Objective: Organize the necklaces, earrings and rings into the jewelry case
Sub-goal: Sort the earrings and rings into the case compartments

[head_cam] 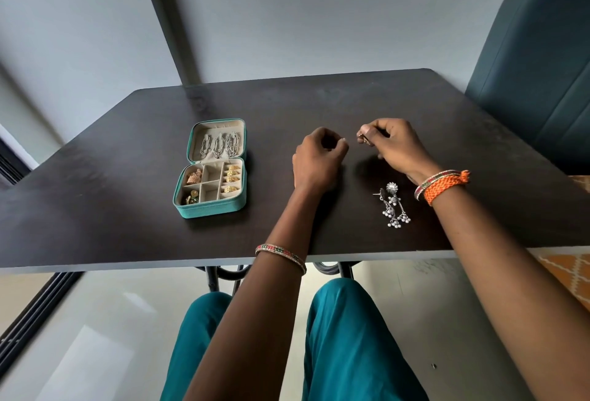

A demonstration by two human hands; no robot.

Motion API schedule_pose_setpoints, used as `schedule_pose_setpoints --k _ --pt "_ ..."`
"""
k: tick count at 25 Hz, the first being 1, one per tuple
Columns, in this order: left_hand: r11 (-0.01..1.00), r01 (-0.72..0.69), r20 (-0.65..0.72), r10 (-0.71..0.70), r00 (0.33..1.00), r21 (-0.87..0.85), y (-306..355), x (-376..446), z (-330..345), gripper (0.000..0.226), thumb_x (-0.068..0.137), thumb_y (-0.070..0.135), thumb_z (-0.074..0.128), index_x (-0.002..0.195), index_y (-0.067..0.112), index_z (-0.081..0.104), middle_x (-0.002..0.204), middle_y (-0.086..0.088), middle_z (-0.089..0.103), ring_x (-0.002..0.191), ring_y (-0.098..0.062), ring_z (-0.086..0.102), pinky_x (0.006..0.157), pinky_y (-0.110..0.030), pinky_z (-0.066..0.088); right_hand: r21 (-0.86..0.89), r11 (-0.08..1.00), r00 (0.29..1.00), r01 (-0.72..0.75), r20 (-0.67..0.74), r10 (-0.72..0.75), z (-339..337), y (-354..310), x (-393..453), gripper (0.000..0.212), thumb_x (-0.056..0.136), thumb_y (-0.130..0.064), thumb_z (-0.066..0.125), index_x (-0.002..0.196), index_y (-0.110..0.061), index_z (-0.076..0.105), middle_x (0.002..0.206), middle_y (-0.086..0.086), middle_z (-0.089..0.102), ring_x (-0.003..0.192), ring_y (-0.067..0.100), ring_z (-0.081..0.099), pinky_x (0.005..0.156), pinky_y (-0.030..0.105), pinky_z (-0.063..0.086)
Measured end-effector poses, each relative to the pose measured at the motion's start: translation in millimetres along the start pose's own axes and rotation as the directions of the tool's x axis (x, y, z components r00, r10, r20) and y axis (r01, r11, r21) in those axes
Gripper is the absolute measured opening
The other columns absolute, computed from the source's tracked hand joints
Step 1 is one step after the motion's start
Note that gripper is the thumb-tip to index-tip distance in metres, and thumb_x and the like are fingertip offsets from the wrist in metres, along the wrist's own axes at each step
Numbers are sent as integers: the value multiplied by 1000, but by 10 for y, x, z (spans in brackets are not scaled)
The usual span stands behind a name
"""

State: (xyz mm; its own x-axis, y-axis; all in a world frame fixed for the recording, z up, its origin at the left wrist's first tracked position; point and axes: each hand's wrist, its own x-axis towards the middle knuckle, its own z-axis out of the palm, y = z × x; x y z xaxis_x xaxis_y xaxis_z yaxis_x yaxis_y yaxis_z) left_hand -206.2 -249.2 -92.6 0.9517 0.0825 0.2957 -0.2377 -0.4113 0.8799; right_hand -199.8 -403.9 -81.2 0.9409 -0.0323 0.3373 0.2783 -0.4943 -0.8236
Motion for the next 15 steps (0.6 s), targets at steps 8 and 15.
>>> schedule_pose_setpoints --k 8,15 --pt "962 -74 46 89 995 -264 -21 11 -11 6 83 15 69 88 15 69 83 -5 73 81 -18 70 76 -30 53 460 872 985 -168 122 125 30 -140 -93 15 96 -15 53 83 -12 61 82 6 66 71 11 61 65 21 52" --pt "935 -66 63 93 994 -348 -73 40 -24 6 85 12 68 86 18 71 79 2 71 77 -9 67 82 -32 54 581 788 979 -203 150 141 -2 -159 -96 12 92 -3 55 88 -10 65 76 1 67 70 9 64 70 21 56"
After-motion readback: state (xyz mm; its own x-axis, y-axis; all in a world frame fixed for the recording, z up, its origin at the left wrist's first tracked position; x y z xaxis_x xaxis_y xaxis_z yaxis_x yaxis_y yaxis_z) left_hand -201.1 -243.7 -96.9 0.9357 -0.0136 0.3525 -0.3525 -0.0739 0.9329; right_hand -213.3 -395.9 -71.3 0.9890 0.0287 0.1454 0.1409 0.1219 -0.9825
